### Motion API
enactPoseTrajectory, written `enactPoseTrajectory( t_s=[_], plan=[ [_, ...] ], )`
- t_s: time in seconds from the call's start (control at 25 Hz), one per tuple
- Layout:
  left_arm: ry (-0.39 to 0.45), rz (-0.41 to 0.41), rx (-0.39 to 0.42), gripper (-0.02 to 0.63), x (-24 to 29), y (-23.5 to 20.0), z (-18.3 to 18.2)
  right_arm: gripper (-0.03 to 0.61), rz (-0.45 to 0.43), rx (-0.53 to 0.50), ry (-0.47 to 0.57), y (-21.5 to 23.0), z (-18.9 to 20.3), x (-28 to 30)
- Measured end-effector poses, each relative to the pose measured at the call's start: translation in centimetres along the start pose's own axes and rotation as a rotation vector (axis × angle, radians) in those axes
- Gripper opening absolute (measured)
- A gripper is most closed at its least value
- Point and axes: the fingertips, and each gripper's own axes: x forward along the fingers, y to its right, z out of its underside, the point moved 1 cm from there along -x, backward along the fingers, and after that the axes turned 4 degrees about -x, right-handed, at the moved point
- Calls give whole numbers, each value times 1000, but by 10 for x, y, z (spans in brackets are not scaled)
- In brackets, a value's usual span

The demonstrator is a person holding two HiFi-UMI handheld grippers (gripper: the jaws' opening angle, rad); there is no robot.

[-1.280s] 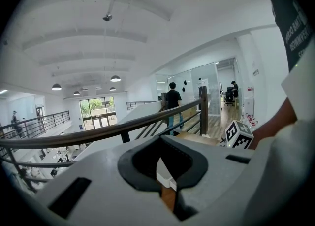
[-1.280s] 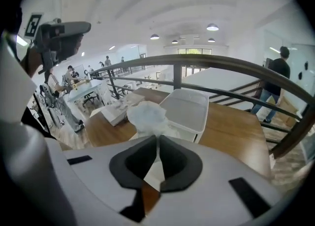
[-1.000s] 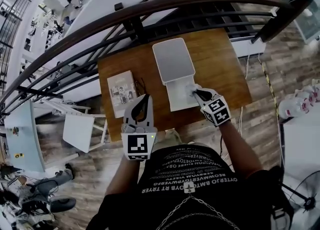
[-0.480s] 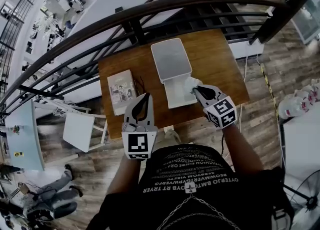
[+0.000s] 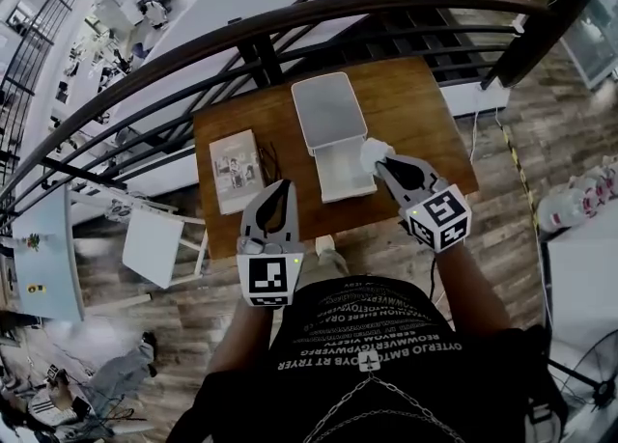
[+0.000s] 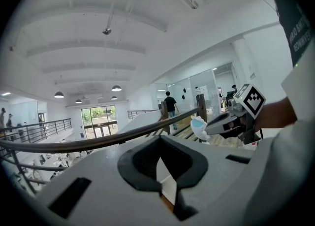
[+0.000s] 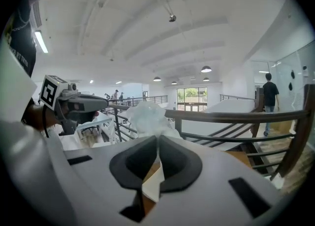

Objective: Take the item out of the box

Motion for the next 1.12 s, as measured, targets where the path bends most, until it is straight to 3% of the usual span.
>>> enactPoseTrajectory(
  t_s=[0.28, 0.68, 1.12],
  plan=[
    [24, -15, 4, 6, -22, 20, -6, 11, 32, -39, 73, -7, -18, -36],
    [-11, -29, 8, 6, -52, 49, 6, 9, 53, -29, 134, -13, -20, -73],
    [-63, 10, 18, 6, -40, 49, 17, 9, 53, 42, 98, -13, 5, -66]
  ],
)
